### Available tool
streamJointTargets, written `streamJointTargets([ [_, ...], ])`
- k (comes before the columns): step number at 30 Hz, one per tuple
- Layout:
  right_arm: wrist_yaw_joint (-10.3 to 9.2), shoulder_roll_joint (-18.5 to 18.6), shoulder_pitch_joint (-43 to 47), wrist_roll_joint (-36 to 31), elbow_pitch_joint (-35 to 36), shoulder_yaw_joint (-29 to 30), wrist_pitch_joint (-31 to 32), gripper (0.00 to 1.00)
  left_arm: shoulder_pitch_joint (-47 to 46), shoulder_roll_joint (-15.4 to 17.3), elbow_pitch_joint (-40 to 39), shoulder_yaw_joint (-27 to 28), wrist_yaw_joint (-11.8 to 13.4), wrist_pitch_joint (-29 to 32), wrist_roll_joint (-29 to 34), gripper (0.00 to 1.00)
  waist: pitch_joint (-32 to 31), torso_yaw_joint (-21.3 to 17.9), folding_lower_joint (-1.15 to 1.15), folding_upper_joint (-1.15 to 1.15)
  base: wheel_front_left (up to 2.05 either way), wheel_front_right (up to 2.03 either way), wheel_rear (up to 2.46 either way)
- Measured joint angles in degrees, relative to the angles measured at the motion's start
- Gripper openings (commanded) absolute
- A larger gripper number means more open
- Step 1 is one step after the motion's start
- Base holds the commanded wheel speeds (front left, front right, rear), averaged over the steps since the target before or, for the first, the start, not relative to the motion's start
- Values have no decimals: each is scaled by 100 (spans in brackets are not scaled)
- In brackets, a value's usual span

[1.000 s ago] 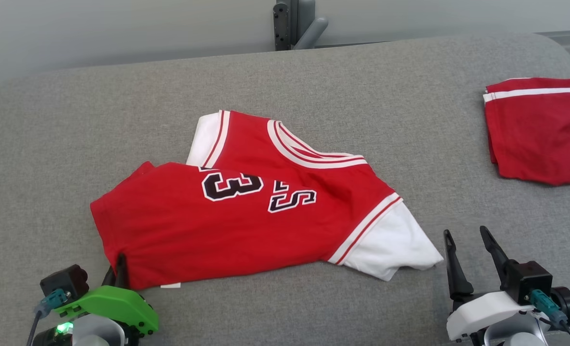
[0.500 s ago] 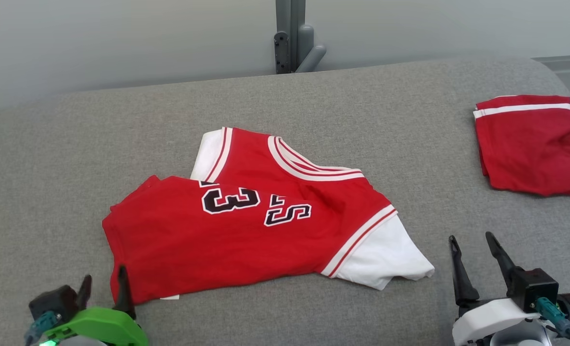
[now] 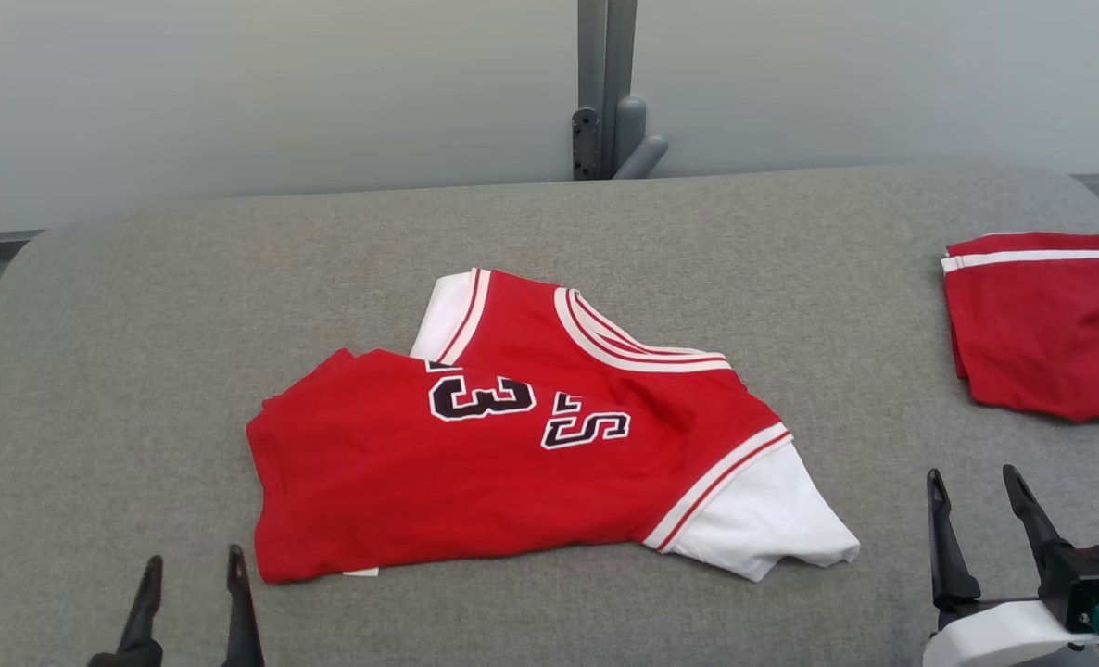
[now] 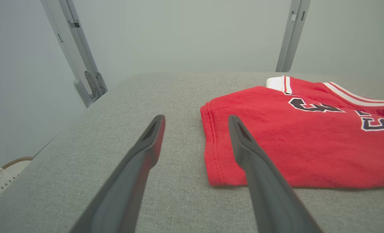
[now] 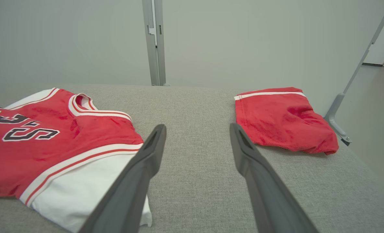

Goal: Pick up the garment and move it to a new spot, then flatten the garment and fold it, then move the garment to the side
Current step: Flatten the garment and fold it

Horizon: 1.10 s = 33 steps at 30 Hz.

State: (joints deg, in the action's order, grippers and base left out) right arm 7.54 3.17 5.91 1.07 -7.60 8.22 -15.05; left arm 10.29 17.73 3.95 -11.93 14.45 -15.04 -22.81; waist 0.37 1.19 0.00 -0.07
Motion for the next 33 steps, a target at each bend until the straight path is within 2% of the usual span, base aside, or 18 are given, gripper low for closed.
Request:
streamJointTargets([
  [4,0,5,99,-77,-10,-2,0,100,207,-229,-10,164,-609,0,448,100,-104,107,0,0,0,0,0],
  [5,0,3,141,-118,-47,4,0,100,270,-319,68,215,-975,-1,544,100,-150,147,0,0,0,0,0],
  [7,0,2,192,-131,-112,-5,0,100,320,-421,164,282,-1323,0,584,100,-185,178,0,0,0,0,0],
  [11,0,-14,216,-155,-180,-156,0,100,333,-616,312,522,-1797,-1,683,100,-196,185,0,0,0,0,0],
  [12,0,-14,216,-155,-180,-156,0,100,333,-616,312,522,-1797,-1,683,100,-196,185,0,0,0,0,0],
  [13,0,-18,216,-154,-198,-254,0,100,333,-702,356,635,-1919,-1,795,100,-187,164,0,0,0,0,0],
  [15,0,-22,216,-154,-205,-303,0,100,331,-788,381,747,-2001,0,871,100,-174,146,0,0,0,0,0],
  [20,0,-22,210,-130,-222,-338,0,100,319,-925,410,932,-2094,-1,1001,100,-163,134,0,0,0,0,0],
  [29,0,-25,143,-48,-253,-422,0,100,288,-1080,439,1171,-2159,-1,1214,100,-189,111,0,0,0,0,0],
  [33,0,-27,19,280,-218,-443,0,100,208,-1133,403,1211,-2176,-1,1233,100,-198,93,0,0,0,0,0],
])
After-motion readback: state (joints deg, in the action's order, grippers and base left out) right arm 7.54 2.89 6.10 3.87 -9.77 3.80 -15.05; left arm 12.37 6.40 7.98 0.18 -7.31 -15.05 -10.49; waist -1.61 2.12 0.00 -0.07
